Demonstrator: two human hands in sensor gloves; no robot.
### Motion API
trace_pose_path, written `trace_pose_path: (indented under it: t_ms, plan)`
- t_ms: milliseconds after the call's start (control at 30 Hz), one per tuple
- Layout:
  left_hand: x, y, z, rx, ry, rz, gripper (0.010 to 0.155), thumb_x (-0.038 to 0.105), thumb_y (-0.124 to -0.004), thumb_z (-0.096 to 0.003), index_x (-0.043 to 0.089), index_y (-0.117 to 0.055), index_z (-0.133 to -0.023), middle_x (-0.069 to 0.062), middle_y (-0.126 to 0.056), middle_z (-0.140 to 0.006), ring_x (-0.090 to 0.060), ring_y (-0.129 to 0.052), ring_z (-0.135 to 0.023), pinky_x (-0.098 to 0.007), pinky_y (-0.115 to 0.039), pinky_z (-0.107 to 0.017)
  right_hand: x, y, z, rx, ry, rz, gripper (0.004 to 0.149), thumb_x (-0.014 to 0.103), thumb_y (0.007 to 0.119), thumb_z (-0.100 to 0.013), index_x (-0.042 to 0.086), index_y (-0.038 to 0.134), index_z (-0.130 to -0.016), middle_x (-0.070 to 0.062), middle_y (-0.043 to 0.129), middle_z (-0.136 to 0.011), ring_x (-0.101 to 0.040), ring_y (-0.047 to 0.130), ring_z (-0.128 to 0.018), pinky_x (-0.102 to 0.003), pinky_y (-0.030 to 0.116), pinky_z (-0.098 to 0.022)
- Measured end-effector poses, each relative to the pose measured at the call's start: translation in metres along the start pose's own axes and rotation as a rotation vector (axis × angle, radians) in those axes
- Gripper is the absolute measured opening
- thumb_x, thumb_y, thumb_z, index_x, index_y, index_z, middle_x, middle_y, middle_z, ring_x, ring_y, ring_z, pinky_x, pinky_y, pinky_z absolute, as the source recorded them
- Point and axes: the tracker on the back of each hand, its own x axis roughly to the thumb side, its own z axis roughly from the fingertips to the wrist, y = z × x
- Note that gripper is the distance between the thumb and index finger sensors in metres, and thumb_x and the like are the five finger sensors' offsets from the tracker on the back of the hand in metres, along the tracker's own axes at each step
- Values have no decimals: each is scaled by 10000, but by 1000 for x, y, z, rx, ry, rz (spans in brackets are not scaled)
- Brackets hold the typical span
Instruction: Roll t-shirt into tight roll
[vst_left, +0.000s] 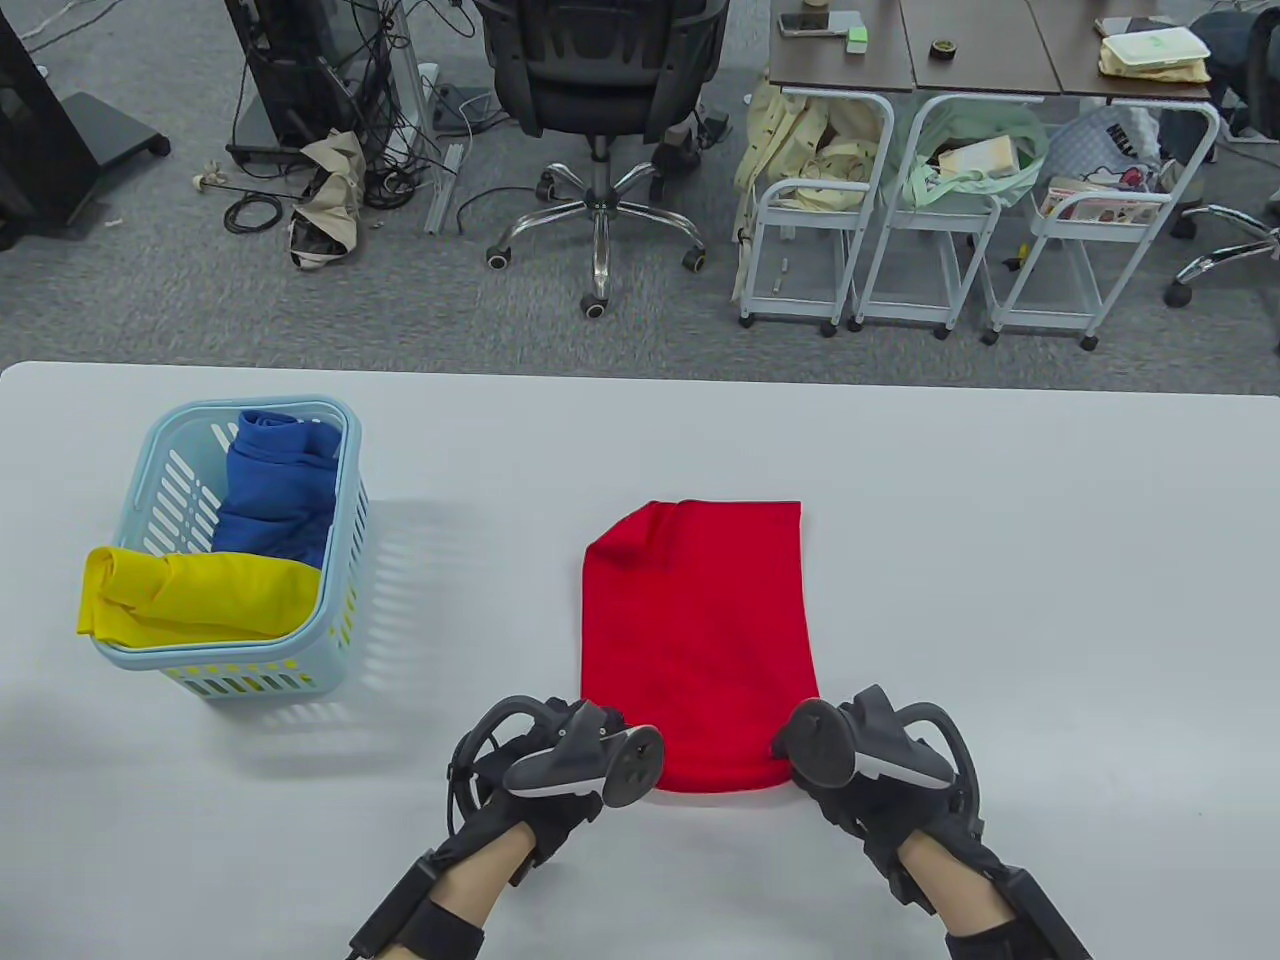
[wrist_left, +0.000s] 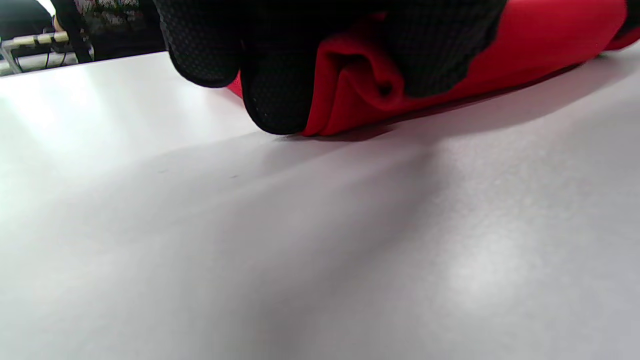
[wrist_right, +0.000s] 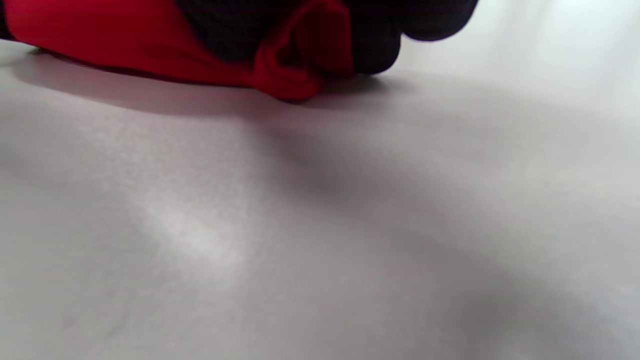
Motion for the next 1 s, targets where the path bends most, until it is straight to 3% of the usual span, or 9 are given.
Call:
trace_pose_path:
  t_ms: [200, 300, 400, 533, 633, 700, 800, 900, 1000]
  plan:
    - [-33, -1, 5, -105, -67, 472, 439, 404, -737, -553, 234, -798, -953, -12, -967, -841, -195, -1010, -677, -497, -770, -669, -19, -5, 7, 62, -92, -315, 408, 324, 664, -559, 208, 653, -950, -84, 788, -879, -230, 889, -684, -466, 721, -562]
    - [-43, -5, 2, -96, -63, 586, 443, 414, -735, -555, 216, -812, -943, -21, -988, -803, -197, -1021, -636, -500, -774, -656, -20, -2, 2, 73, -39, -274, 414, 337, 630, -571, 196, 640, -960, -75, 806, -853, -203, 906, -643, -449, 741, -538]
    - [-38, -7, 0, -58, 0, 447, 450, 444, -737, -548, 219, -811, -931, -2, -990, -770, -193, -1015, -607, -491, -774, -646, -18, 5, -4, 100, 17, -236, 423, 370, 627, -580, 198, 624, -966, -53, 805, -834, -178, 914, -615, -436, 751, -525]
    - [-28, -1, 3, 20, 173, 20, 462, 498, -715, -541, 271, -780, -939, 19, -943, -833, -203, -976, -698, -508, -732, -690, -18, 4, -4, 96, 60, -262, 434, 395, 656, -579, 199, 631, -966, -39, 816, -830, -179, 928, -607, -433, 763, -514]
    - [-31, 6, 10, 72, 252, -73, 489, 490, -718, -545, 284, -727, -989, 11, -886, -923, -217, -937, -785, -522, -700, -713, -18, 3, -3, 98, 61, -266, 435, 398, 661, -578, 200, 632, -964, -36, 815, -831, -179, 928, -608, -433, 763, -515]
    - [-27, 16, 17, 139, 238, -24, 556, 491, -708, -552, 264, -638, -1055, -17, -823, -978, -244, -892, -825, -534, -670, -728, -18, 3, -3, 99, 63, -273, 435, 400, 662, -578, 203, 632, -965, -36, 814, -831, -179, 928, -607, -433, 763, -515]
    - [-6, 23, 20, 210, 54, 60, 593, 470, -724, -548, 277, -570, -1087, -21, -789, -997, -236, -883, -817, -530, -665, -734, -19, 3, -3, 101, 62, -280, 435, 403, 662, -579, 204, 635, -964, -34, 815, -829, -176, 928, -605, -432, 763, -515]
    - [18, 9, 10, 112, -77, 97, 576, 455, -753, -533, 327, -600, -1073, -44, -775, -1036, -243, -884, -841, -532, -670, -734, -20, 4, -3, 102, 63, -288, 436, 404, 664, -578, 205, 634, -964, -34, 816, -830, -176, 928, -606, -430, 764, -515]
    - [30, -6, 1, -2, -77, -38, 619, 484, -755, -523, 356, -552, -1093, -58, -645, -1105, -261, -775, -900, -540, -618, -760, -22, 2, -1, 101, 117, -287, 446, 425, 679, -573, 201, 649, -958, -31, 824, -830, -184, 938, -606, -435, 768, -510]
